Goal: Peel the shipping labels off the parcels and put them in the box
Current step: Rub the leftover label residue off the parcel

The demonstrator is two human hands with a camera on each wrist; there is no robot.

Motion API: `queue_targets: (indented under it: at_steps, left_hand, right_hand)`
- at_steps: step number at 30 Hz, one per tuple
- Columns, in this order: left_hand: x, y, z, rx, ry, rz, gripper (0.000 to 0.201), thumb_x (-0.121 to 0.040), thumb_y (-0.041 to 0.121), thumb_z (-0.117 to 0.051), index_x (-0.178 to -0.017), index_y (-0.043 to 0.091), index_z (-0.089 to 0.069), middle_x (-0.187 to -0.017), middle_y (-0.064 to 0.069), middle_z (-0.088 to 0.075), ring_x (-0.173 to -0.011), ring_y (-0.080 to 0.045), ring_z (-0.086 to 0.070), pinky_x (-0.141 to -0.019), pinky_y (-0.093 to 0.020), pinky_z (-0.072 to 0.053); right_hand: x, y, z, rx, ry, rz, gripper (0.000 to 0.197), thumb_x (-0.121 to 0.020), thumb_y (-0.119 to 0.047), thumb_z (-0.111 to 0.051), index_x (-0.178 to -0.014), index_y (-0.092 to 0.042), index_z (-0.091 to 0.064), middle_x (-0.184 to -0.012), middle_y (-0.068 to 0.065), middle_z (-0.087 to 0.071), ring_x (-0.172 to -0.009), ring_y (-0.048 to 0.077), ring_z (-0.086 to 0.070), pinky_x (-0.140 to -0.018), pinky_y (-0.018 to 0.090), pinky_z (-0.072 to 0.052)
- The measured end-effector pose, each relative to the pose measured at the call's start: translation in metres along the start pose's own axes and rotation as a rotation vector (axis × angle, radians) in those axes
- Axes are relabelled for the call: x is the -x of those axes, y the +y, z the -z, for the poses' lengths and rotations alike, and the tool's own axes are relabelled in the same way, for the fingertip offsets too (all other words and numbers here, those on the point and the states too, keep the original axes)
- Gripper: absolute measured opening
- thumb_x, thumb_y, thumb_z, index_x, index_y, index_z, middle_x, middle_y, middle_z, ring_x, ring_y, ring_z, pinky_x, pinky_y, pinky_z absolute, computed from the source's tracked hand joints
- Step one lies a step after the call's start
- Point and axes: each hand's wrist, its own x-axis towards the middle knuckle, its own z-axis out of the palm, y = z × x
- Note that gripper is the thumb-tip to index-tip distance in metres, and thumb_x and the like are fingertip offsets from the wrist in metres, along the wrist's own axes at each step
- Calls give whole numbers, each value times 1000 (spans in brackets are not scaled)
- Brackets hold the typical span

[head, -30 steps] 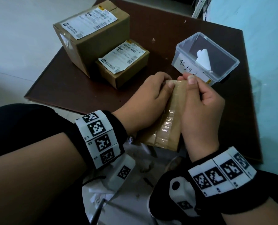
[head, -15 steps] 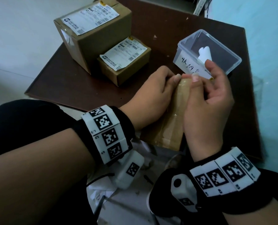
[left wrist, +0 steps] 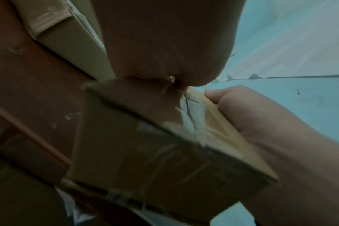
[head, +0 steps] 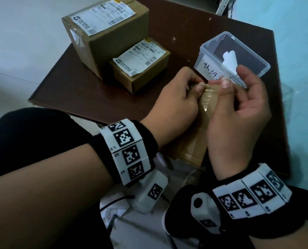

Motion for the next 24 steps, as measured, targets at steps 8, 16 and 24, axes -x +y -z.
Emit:
queue_targets:
  at_steps: [8, 16, 24]
  left_hand:
    - [3, 2, -5, -136, 31, -15, 18, -112, 36, -46, -100, 23, -51, -92, 6, -60, -84, -7, -57, -70, -29, -41]
    - [-3, 8, -8, -48, -65, -142, 14, -108, 21, -55, -118, 11, -56, -101, 9, -59, -91, 3, -57, -79, -11, -45]
    - [3, -9, -7, -1, -9, -193, 31, -109, 8, -48, -138, 4, -40, -121, 0, -52, -107, 6, -52, -92, -4, -41]
  right_hand:
    - [-1, -2, 2, 10, 0, -50, 35, -108, -11, -63, -143, -8, -59, -100, -14, -78, -109, 8, -77, -98, 32, -62]
    - [-14, -5, 11, -81, 113, -171, 26, -106, -8, -63, -132, -8, -65, -100, -3, -79, -96, 5, -77, -80, 16, -57]
    - [-31, -1, 12, -102, -240, -696, 61, -98, -76, -51, -115, -25, -80, -116, 7, -81, -111, 26, -78, -102, 54, -60]
